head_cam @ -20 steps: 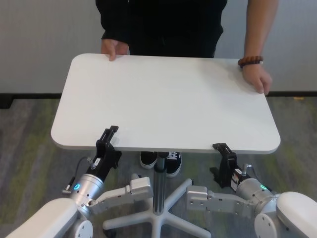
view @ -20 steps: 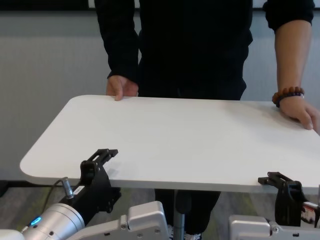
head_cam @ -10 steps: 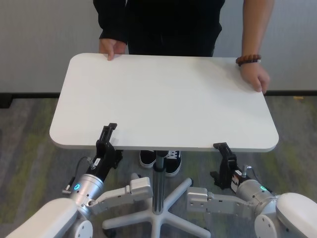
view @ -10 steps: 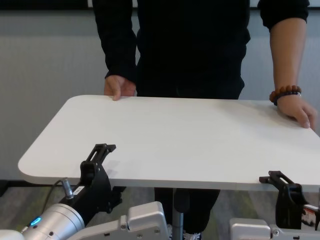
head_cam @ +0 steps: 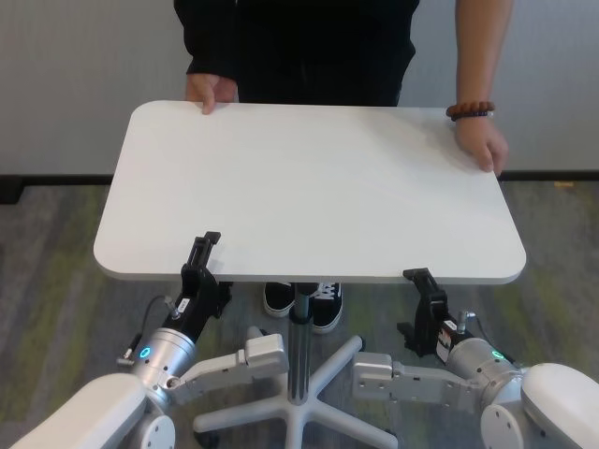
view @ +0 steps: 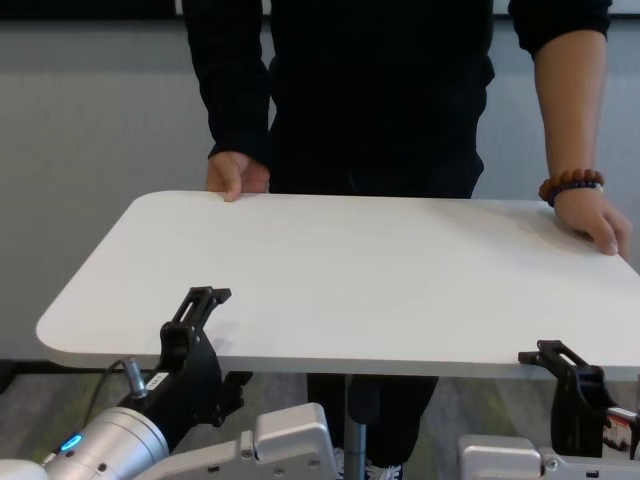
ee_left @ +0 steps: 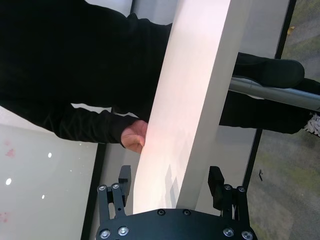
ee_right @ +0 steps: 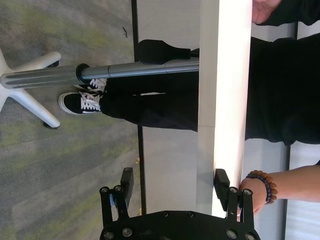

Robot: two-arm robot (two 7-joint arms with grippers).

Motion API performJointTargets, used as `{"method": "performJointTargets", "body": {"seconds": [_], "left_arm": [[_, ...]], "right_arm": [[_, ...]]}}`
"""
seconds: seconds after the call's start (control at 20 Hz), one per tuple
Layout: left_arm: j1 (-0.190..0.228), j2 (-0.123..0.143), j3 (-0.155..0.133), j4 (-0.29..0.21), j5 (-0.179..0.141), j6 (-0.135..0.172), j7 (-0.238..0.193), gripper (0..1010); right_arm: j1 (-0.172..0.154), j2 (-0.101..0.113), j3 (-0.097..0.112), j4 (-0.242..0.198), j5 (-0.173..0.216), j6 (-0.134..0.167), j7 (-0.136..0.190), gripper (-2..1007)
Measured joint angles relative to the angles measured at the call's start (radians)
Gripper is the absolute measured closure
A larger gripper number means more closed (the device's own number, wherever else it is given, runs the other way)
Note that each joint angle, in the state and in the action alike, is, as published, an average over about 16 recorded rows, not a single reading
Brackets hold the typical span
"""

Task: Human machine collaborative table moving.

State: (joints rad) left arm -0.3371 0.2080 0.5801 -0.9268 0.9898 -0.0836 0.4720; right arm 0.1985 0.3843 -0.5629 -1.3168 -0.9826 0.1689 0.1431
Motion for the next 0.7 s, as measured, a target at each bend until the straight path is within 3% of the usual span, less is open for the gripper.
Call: {"method": "performJointTargets", "body": {"seconds": [0.7], "left_arm": [[-0.001,0.0,0.0,0.001,0.0,0.0,0.0,9]], "right_arm": [[0.001,0.0,0.0,-0.001,0.0,-0.001,-0.004,5]]}}
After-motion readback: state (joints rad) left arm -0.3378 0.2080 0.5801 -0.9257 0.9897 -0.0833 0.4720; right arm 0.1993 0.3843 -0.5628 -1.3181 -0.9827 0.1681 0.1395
